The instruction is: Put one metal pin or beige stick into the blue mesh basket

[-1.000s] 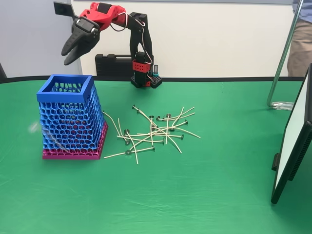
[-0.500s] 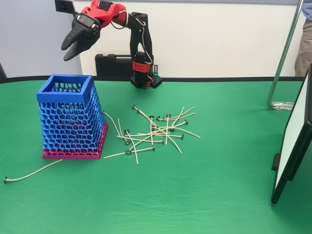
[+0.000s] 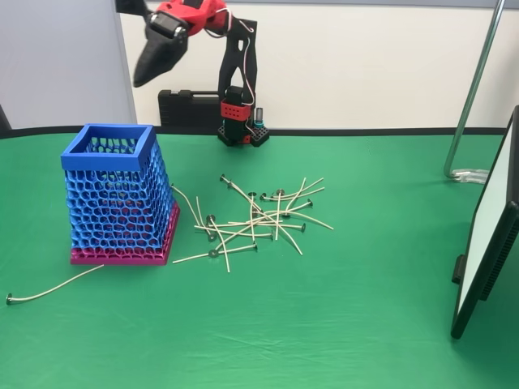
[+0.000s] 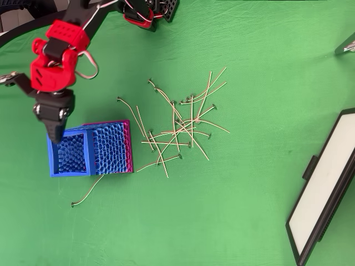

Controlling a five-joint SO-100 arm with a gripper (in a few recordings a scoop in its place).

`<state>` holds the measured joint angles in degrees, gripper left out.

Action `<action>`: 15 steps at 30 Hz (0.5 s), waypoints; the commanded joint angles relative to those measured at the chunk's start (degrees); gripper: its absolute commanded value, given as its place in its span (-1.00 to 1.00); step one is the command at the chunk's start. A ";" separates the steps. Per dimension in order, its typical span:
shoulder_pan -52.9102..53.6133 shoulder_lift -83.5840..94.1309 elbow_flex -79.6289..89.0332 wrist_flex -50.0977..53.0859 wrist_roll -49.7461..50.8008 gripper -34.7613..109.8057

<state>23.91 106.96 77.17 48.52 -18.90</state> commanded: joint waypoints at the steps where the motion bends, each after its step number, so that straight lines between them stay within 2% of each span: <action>1: -2.81 9.32 6.86 -0.70 0.00 -0.51; 15: -18.90 41.13 36.74 7.82 4.39 -0.51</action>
<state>7.21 140.62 109.25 55.55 -15.38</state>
